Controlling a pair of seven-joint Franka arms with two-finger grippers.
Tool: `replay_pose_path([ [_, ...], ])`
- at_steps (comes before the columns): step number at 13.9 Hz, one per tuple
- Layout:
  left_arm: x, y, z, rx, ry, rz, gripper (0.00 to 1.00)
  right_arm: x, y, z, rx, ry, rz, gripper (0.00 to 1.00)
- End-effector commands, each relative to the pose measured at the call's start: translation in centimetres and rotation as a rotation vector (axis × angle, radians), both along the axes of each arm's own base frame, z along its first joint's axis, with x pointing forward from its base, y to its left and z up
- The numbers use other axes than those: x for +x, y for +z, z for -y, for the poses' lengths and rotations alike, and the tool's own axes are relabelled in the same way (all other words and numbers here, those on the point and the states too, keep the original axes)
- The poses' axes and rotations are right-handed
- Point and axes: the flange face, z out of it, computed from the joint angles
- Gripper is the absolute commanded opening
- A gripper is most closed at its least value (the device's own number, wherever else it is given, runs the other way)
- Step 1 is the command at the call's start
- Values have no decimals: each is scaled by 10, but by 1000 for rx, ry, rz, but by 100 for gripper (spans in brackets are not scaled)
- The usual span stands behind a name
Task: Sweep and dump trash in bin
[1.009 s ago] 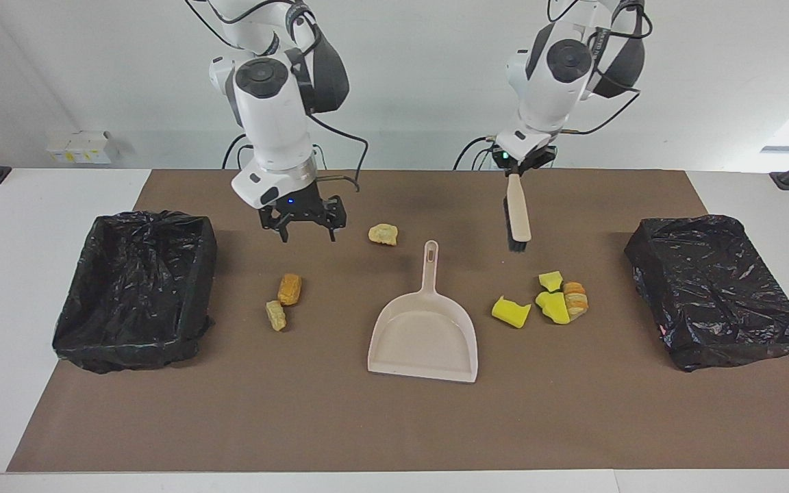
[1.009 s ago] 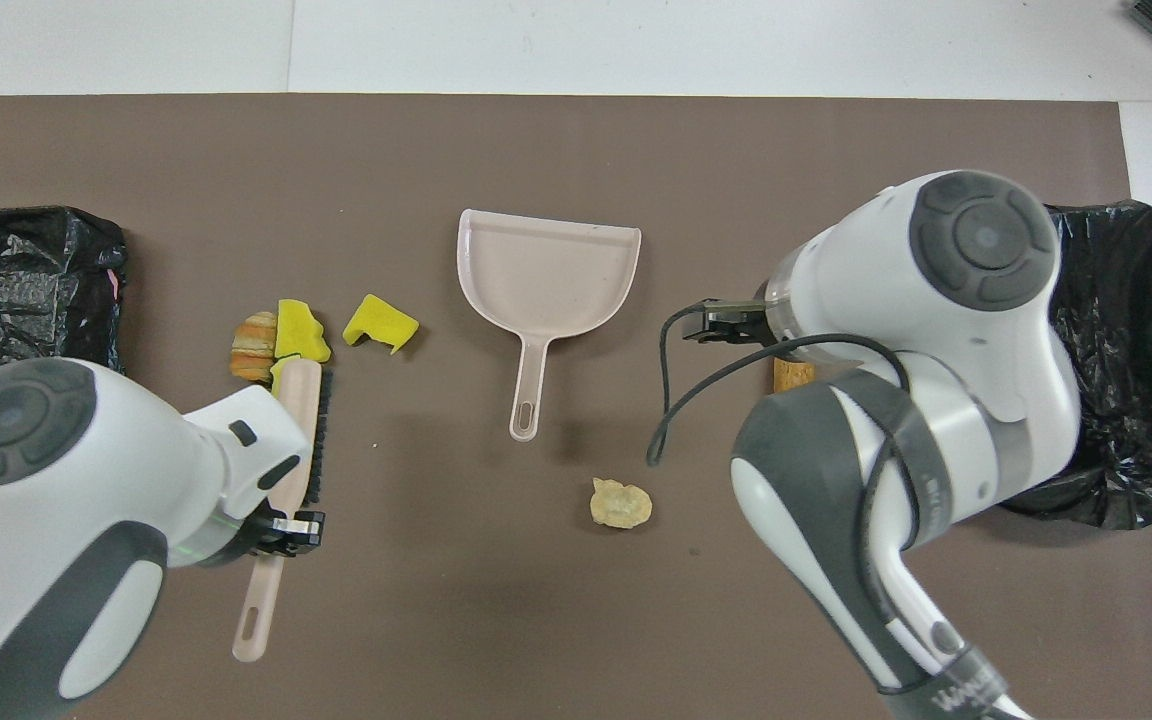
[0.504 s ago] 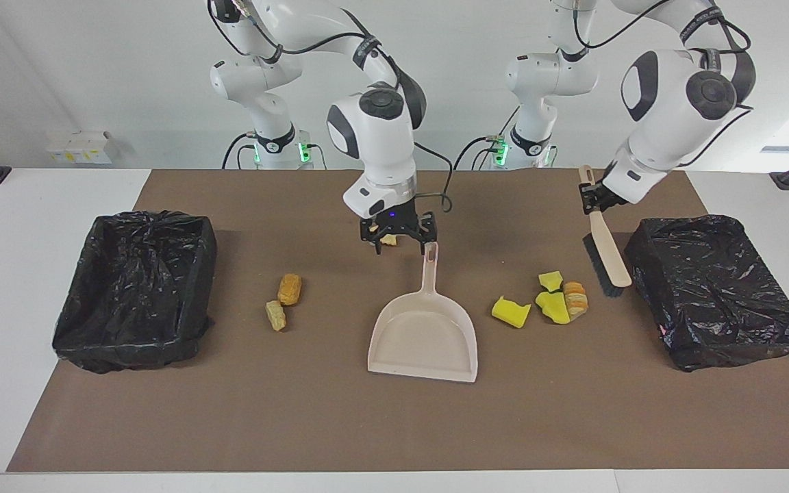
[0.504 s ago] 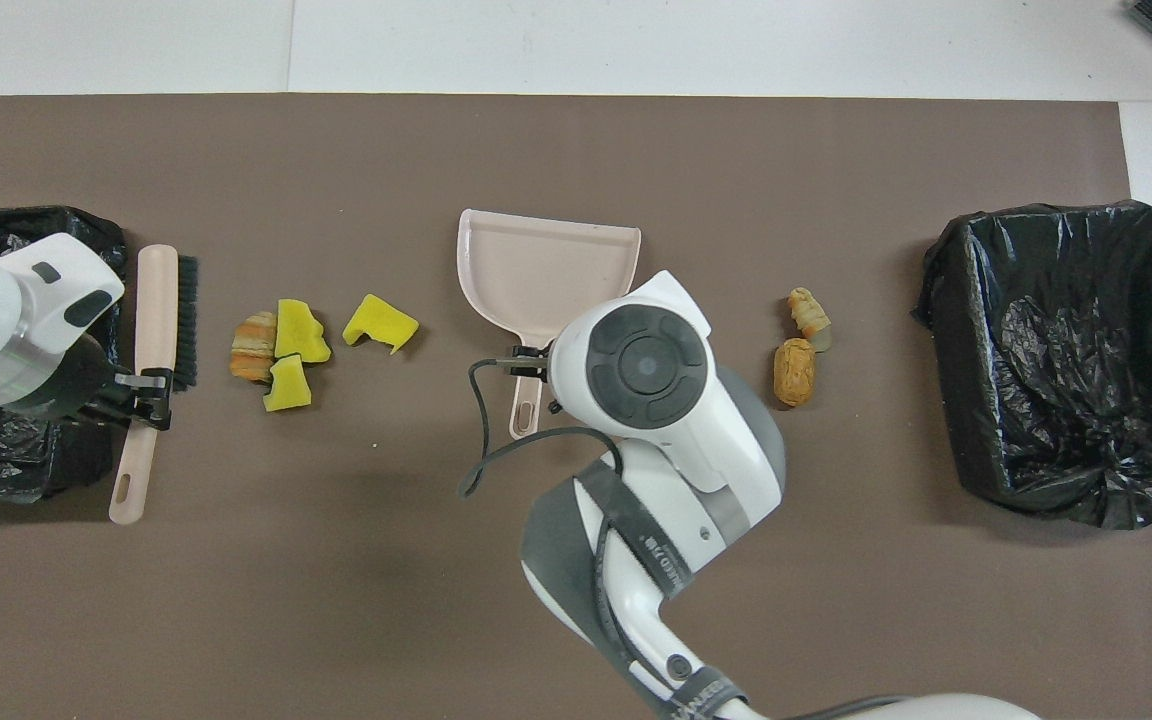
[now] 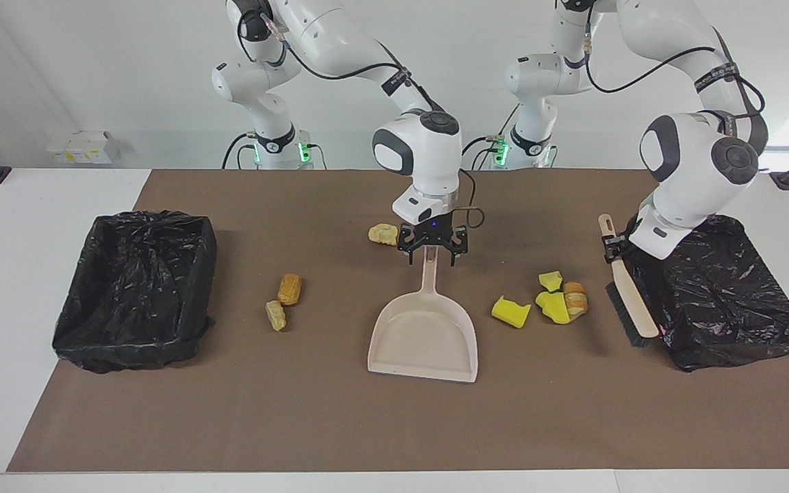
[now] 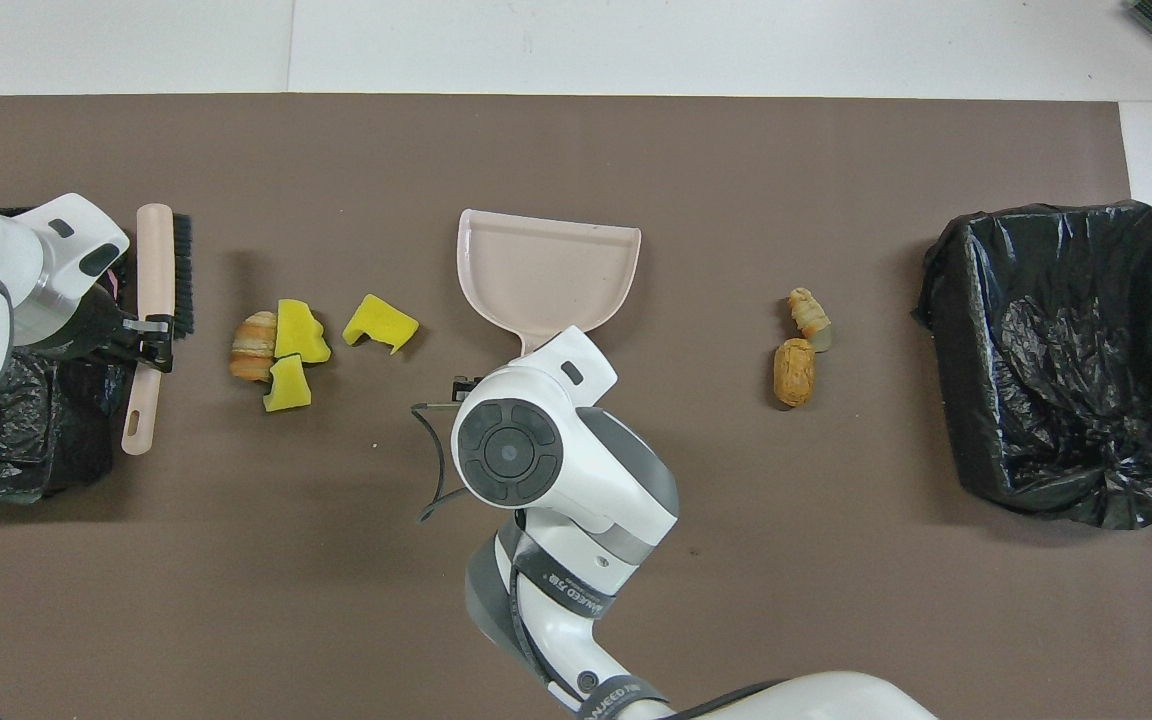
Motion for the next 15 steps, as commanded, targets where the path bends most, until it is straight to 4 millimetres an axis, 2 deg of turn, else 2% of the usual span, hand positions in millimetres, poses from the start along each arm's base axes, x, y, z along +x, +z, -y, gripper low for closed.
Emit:
replay_pose_path([
  [1, 1, -4, -4, 6, -45, 10, 0, 5, -2, 5, -12, 9, 23, 91],
  [4, -2, -6, -5, 5, -51, 1, 0, 2, -16, 1, -38, 40, 31, 80],
  [7, -4, -7, -5, 4, -54, -5, 0, 2, -17, 1, -39, 41, 29, 69],
  [8, -4, -7, -5, 4, -54, -7, 0, 2, -16, 1, -40, 42, 28, 61],
  [10, -4, -7, -5, 4, -54, -7, 0, 1, -16, 1, -49, 48, 24, 11],
  [11, -5, -8, -6, 4, -53, -10, 0, 2, -11, 0, -56, 71, 29, 0],
  [14, -7, -10, -17, 5, -25, -8, 0, 9, 16, 9, -50, 156, 51, 0],
  [15, -6, -10, -20, 3, -10, -5, 0, 14, 17, 14, -57, 196, 50, 0],
])
